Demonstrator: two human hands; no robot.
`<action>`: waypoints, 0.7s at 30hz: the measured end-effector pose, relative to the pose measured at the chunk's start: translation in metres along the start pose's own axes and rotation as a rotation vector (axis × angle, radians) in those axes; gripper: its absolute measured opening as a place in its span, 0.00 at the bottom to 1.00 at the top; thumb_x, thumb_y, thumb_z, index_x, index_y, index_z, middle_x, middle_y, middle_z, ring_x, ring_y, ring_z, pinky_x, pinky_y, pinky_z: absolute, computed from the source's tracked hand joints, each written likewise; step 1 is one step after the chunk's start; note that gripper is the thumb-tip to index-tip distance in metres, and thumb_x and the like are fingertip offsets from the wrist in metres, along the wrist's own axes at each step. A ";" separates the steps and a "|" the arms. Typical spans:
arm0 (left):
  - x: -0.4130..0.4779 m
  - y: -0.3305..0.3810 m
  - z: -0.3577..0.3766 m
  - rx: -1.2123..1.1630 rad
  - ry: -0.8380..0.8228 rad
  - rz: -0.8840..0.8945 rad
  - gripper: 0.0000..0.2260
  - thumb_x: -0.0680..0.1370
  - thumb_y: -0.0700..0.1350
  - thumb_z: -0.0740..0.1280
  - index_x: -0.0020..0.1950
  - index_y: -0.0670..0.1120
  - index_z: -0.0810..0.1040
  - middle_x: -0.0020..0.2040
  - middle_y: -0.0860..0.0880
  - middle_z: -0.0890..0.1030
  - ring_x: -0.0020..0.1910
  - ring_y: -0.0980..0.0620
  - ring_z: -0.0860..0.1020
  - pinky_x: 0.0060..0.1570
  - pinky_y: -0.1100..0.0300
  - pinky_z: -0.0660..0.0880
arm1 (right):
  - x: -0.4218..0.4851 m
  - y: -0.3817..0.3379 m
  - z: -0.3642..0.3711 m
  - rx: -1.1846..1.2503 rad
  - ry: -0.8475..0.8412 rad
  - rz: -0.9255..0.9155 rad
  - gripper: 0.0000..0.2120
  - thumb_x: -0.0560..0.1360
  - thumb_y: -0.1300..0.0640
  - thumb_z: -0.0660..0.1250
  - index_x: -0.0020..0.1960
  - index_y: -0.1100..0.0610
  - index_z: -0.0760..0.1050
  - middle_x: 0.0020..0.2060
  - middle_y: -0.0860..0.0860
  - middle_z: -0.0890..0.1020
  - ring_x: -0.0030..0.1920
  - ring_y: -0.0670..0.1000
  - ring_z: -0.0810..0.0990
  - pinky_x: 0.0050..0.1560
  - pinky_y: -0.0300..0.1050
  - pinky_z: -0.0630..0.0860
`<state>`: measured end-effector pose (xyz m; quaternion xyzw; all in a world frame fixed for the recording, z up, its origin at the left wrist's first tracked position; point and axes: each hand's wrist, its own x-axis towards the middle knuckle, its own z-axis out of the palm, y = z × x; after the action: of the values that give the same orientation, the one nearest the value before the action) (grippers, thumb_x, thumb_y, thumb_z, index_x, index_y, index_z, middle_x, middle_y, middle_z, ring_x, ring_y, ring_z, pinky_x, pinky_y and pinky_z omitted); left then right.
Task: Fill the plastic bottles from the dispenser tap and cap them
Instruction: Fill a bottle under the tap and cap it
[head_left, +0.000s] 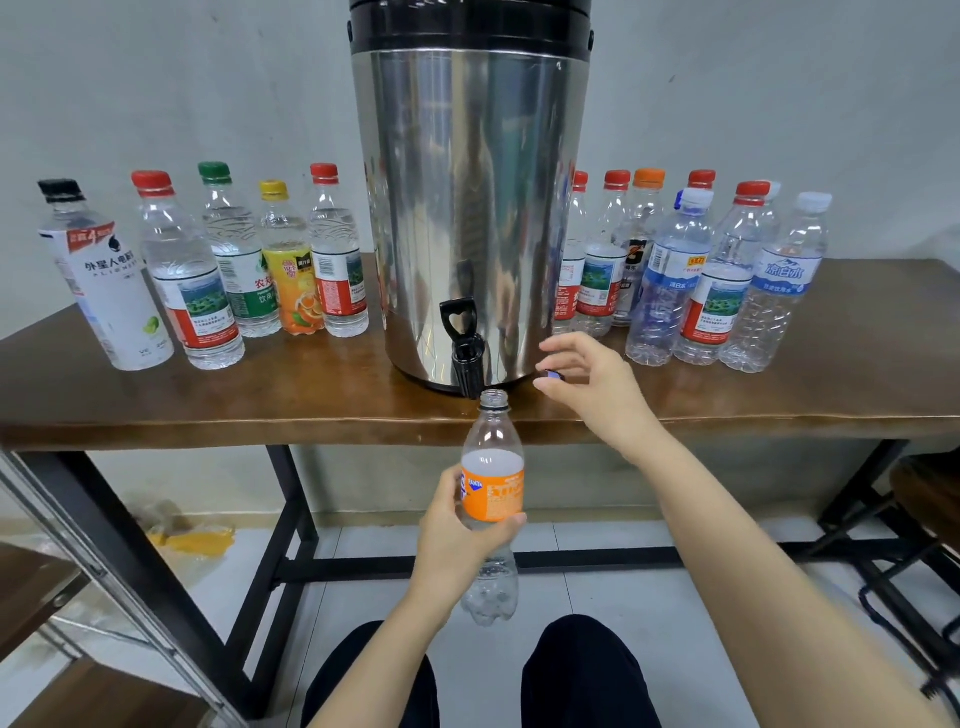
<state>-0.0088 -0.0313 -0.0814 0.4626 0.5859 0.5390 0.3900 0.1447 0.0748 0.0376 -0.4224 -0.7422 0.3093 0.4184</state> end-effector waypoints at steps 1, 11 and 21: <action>0.001 -0.001 -0.001 0.025 0.024 -0.002 0.28 0.68 0.42 0.80 0.64 0.51 0.73 0.54 0.53 0.81 0.51 0.58 0.80 0.44 0.71 0.75 | 0.001 0.006 0.004 -0.060 0.016 0.000 0.15 0.72 0.65 0.74 0.57 0.56 0.77 0.47 0.51 0.83 0.50 0.49 0.81 0.55 0.29 0.73; 0.007 -0.012 -0.004 0.103 0.106 -0.036 0.30 0.68 0.44 0.80 0.66 0.49 0.71 0.55 0.53 0.80 0.51 0.58 0.79 0.43 0.70 0.77 | 0.003 0.038 0.021 -0.358 -0.033 0.052 0.14 0.76 0.60 0.71 0.60 0.54 0.75 0.52 0.50 0.81 0.56 0.51 0.74 0.54 0.43 0.71; 0.014 -0.014 -0.003 0.157 0.192 0.081 0.34 0.67 0.45 0.81 0.68 0.53 0.69 0.60 0.54 0.77 0.57 0.55 0.77 0.51 0.69 0.76 | 0.004 0.033 0.021 -0.452 0.037 -0.013 0.20 0.77 0.53 0.70 0.68 0.52 0.72 0.65 0.49 0.75 0.64 0.52 0.69 0.55 0.40 0.65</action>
<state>-0.0176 -0.0184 -0.0940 0.4615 0.6416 0.5487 0.2726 0.1367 0.0910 0.0025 -0.5062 -0.7876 0.1247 0.3285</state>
